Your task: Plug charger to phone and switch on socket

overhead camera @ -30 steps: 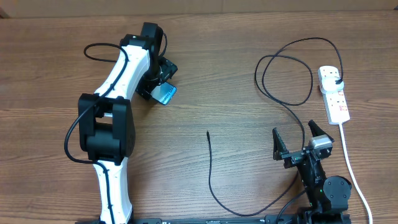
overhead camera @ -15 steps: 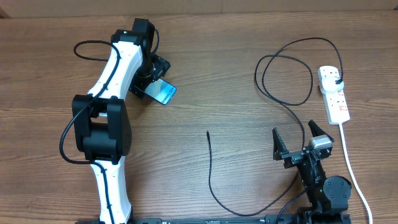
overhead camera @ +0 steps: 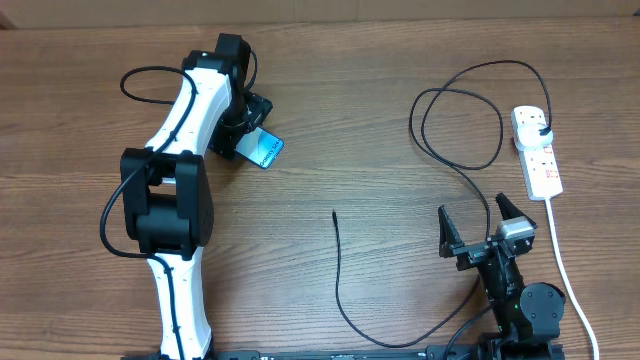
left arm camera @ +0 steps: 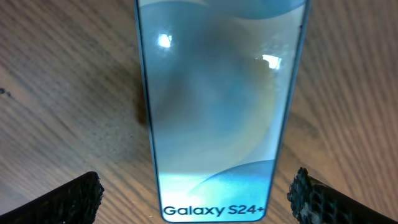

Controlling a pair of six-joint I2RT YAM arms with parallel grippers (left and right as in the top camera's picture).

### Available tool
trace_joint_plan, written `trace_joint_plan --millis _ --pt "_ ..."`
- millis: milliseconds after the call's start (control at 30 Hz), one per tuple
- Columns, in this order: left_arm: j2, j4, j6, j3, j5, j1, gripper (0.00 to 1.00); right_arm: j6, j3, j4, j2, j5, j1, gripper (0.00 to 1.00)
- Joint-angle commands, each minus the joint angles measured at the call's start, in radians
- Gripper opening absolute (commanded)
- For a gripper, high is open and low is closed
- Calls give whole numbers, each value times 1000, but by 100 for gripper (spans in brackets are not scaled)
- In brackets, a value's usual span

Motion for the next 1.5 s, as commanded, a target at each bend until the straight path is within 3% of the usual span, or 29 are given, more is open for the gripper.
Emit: trace_joint_plan --millis 0,1467 --pt "9 22 -20 24 -26 5 100 -1 -11 5 -8 -5 -3 100" --pt "9 25 -20 -20 -70 -16 100 -1 -11 5 -8 -5 -3 100"
